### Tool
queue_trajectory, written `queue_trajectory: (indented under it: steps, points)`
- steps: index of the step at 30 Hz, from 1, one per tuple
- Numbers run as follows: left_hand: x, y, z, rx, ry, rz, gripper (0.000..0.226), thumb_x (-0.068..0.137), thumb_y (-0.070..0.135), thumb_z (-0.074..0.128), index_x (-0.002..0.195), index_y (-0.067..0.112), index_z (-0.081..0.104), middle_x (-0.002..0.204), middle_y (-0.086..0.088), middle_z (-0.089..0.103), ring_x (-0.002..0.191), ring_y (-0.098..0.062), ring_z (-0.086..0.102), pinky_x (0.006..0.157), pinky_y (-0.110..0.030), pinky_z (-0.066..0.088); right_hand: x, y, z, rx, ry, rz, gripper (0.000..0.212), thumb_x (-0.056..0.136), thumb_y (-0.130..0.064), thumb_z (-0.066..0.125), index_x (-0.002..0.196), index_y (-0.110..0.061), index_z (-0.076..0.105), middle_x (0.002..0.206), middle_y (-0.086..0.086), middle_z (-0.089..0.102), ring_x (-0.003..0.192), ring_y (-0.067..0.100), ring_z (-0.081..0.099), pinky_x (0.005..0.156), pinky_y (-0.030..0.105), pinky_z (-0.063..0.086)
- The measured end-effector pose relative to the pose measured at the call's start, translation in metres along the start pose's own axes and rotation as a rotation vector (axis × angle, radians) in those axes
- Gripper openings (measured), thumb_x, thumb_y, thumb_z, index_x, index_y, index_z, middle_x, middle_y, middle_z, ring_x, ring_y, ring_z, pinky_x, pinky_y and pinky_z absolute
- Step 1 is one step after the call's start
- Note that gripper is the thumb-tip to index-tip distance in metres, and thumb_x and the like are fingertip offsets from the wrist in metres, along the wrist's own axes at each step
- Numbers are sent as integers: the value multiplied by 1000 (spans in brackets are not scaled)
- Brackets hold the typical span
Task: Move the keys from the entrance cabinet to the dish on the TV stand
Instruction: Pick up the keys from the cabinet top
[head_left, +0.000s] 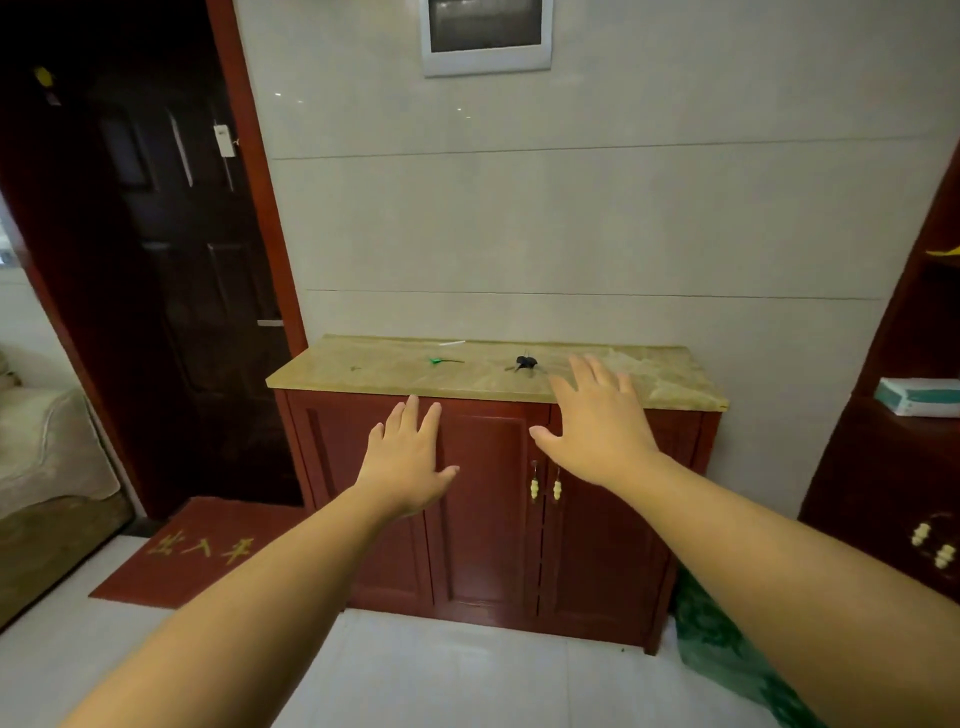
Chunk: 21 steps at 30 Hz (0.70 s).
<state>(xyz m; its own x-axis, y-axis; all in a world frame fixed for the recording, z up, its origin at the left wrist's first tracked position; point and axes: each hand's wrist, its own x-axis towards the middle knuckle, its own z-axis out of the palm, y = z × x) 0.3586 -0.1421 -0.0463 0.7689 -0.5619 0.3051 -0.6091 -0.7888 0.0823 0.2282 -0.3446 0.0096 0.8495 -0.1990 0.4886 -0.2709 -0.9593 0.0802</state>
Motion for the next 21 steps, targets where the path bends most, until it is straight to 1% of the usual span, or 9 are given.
queue_trajectory:
  steps: [2, 4, 8, 10, 13, 16, 18, 21]
  points:
    - [27, -23, 13, -19, -4, -1, 91, 85, 59, 54, 154, 17, 10, 164, -18, 7, 150, -35, 7, 118, -54, 18, 26, -7, 18, 4, 17, 29, 66, 82, -60, 54, 134, -19, 49, 147, 14, 45, 140, 33, 33, 112, 54, 29]
    - [49, -42, 29, -13, -13, 12, 91, 85, 59, 54, 154, 17, 10, 164, -18, 7, 150, -35, 7, 118, -54, 19, 43, -10, 38, 22, 20, 67, 68, 81, -60, 55, 135, -20, 47, 147, 13, 45, 140, 33, 33, 112, 53, 29]
    - [84, -61, 57, -11, -78, 30, 93, 86, 59, 53, 154, 17, 7, 165, -18, 3, 151, -35, 4, 119, -53, 18, 73, -9, 78, 29, -49, 92, 77, 83, -61, 54, 145, -20, 35, 157, 14, 32, 146, 33, 21, 115, 54, 24]
    - [107, -62, 68, -2, -83, 64, 93, 86, 60, 52, 154, 17, 6, 164, -19, 2, 151, -35, 3, 119, -53, 17, 91, -4, 94, 31, -57, 109, 75, 83, -61, 53, 144, -21, 38, 158, 13, 31, 148, 32, 19, 116, 54, 22]
    - [147, -61, 83, -5, -53, 102, 92, 85, 61, 51, 154, 17, 8, 164, -19, 5, 150, -35, 4, 118, -54, 17, 122, 6, 116, 67, -33, 132, 68, 83, -61, 54, 138, -21, 45, 154, 13, 38, 146, 32, 25, 115, 53, 24]
    - [187, -58, 102, -9, -51, 113, 92, 84, 63, 49, 153, 18, 9, 164, -19, 7, 150, -34, 6, 118, -54, 18, 155, 19, 141, 83, -27, 127, 64, 81, -60, 55, 132, -21, 51, 152, 12, 41, 143, 32, 29, 113, 52, 28]
    - [217, -55, 117, 2, -57, 120, 92, 83, 63, 49, 153, 19, 8, 164, -19, 7, 150, -35, 5, 118, -54, 17, 180, 31, 160, 95, -10, 114, 64, 80, -60, 56, 131, -21, 53, 150, 13, 42, 142, 32, 32, 112, 53, 30]
    - [265, -51, 130, 29, -69, 133, 92, 85, 63, 50, 153, 19, 8, 164, -18, 5, 151, -35, 5, 118, -53, 16, 222, 56, 185, 101, -6, 97, 64, 81, -58, 55, 132, -21, 51, 154, 15, 38, 143, 33, 30, 112, 53, 30]
